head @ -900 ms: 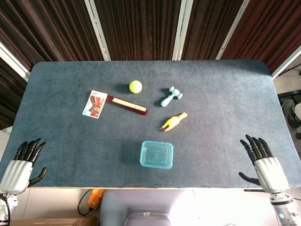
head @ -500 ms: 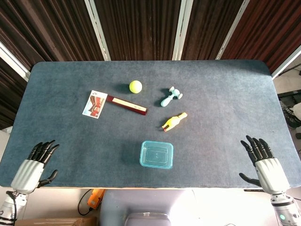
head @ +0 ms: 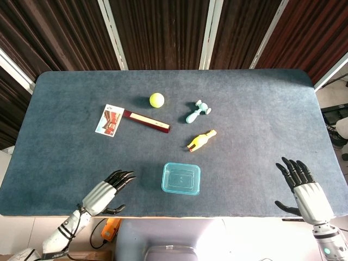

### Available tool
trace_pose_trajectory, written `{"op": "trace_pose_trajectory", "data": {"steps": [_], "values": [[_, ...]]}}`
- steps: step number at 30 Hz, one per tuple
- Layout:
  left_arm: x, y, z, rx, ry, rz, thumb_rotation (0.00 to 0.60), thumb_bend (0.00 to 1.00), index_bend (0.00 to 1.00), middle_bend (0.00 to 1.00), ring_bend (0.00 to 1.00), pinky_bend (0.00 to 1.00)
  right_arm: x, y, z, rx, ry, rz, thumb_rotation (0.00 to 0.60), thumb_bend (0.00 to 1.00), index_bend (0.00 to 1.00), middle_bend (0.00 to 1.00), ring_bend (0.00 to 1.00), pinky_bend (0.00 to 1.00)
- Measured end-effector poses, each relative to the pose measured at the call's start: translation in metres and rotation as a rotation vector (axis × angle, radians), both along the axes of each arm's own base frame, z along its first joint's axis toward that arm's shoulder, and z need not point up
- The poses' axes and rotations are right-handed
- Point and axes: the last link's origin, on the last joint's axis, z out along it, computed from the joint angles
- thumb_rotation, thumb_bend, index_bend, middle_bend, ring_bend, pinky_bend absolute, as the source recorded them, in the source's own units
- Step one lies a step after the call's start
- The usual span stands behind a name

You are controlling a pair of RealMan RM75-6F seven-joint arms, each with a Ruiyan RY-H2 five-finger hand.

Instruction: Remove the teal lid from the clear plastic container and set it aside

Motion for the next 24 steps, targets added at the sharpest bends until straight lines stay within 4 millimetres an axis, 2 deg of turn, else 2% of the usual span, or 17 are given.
{"op": "trace_pose_trajectory", "data": {"steps": [8,12,19,24], "values": [[0.048,0.01,-0.038,-0.011,-0.034,-0.035,0.6,0.29,0.0,0.0,0.0,0.0,-0.001,0.002,0.002,0.017,-0.008,-0.002,0.6,0.17,0.0,0.0,0.0,0.0],[0.057,0.012,-0.042,-0.014,-0.046,-0.037,0.6,0.29,0.0,0.0,0.0,0.0,-0.001,0.002,0.002,0.022,-0.007,-0.004,0.6,0.17,0.0,0.0,0.0,0.0],[0.086,0.027,-0.064,-0.033,-0.054,-0.037,0.6,0.29,0.0,0.0,0.0,0.0,-0.001,0.003,0.003,0.056,-0.028,-0.005,0.6,0.17,0.0,0.0,0.0,0.0],[0.092,0.035,-0.074,-0.018,-0.041,-0.038,0.6,0.29,0.0,0.0,0.0,0.0,-0.001,0.004,0.005,0.057,-0.037,-0.006,0.6,0.17,0.0,0.0,0.0,0.0]]}}
